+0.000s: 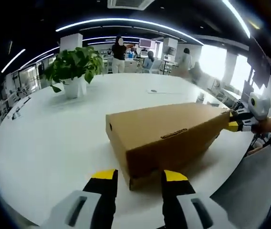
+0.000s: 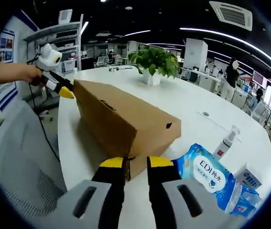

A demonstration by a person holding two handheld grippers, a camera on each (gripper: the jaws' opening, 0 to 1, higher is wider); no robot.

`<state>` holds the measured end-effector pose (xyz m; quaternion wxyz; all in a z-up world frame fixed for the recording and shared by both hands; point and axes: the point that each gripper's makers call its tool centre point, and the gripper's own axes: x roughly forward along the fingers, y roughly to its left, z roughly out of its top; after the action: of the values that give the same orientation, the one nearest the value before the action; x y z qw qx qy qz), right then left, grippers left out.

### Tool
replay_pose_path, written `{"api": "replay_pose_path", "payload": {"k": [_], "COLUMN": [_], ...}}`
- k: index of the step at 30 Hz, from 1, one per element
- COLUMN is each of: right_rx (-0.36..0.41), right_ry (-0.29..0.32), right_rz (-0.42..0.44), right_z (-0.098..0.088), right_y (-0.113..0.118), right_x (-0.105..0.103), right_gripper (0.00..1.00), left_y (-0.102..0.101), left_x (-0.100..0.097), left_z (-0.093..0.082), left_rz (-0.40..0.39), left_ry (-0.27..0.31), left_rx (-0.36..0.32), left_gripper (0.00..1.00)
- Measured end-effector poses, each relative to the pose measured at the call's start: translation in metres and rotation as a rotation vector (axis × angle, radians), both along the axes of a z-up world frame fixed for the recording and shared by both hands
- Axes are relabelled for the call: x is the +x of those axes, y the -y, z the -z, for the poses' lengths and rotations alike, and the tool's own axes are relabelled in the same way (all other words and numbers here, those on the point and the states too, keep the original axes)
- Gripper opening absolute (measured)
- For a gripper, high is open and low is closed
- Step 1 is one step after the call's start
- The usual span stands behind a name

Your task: Operate the shoe box by opening the lid, removing the specified soft item, and placing it in the target area until the item is outside and the box remains undamaged.

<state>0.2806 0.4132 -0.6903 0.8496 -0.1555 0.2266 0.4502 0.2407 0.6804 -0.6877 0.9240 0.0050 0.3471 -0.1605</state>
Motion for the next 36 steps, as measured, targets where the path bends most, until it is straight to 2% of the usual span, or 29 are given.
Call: {"api": "replay_pose_path", "payload": {"k": [2, 6, 15, 26, 36], "right_rx": [-0.004, 0.018, 0.016, -0.003, 0.010], "right_ry": [-0.009, -0.029, -0.049, -0.102, -0.114], "right_rz": [-0.016, -0.007, 0.006, 0.041, 0.058], "right_z": [0.002, 0.002, 0.007, 0.024, 0.025], "right_y": [-0.001, -0.004, -0.009, -0.008, -0.010], "right_x": [-0.004, -0.004, -0.002, -0.003, 0.005], "right_gripper": [0.22, 0.20, 0.19, 0.16, 0.16], "left_y": [0.001, 0.004, 0.009, 0.006, 0.001], "left_x": [-0.001, -0.003, -0.002, 0.001, 0.023], "left_z": [0.003, 0.009, 0.015, 0.025, 0.024], "left_rz": [0.003, 0.012, 0.032, 0.007, -0.004], "left_ry": [-0.010, -0.026, -0.024, -0.047, -0.037], "left_rx": [-0.002, 0.009, 0.042, 0.031, 0.034], "left_gripper": [0.37, 0.37, 0.37, 0.33, 0.32]}}
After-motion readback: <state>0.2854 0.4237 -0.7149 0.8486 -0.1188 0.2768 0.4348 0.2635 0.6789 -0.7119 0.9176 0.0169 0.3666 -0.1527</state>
